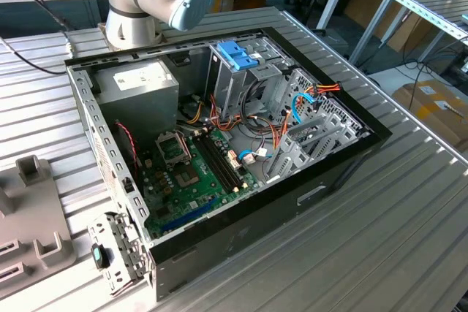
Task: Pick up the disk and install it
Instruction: 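Pick up the disk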
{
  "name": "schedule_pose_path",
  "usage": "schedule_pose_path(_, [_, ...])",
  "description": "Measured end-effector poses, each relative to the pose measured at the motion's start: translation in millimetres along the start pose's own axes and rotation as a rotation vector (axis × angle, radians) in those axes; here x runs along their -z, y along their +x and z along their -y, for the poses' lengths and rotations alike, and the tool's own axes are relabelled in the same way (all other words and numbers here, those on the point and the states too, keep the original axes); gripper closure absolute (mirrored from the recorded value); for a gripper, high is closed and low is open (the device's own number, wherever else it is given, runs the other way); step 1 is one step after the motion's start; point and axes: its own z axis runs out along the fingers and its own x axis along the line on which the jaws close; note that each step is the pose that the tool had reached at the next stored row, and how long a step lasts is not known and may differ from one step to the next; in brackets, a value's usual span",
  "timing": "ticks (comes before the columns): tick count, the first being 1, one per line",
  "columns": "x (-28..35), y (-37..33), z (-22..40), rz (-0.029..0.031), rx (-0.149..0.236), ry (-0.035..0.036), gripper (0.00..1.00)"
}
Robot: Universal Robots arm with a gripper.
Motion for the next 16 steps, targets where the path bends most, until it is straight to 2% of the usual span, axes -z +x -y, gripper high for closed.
schedule_pose_path(8, [0.0, -0.1, 0.0, 0.0, 0.0, 0.0, 0.4])
schedule_pose_path(9, [0.0, -0.1, 0.0, 0.0, 0.0, 0.0, 0.42])
schedule_pose_path(10, [0.0, -0.1, 0.0, 0.0, 0.0, 0.0, 0.49])
schedule_pose_path(15, [0.0, -0.1, 0.0, 0.0, 0.0, 0.0, 0.5])
schedule_pose_path(16, [0.0, -0.1, 0.0, 0.0, 0.0, 0.0, 0.57])
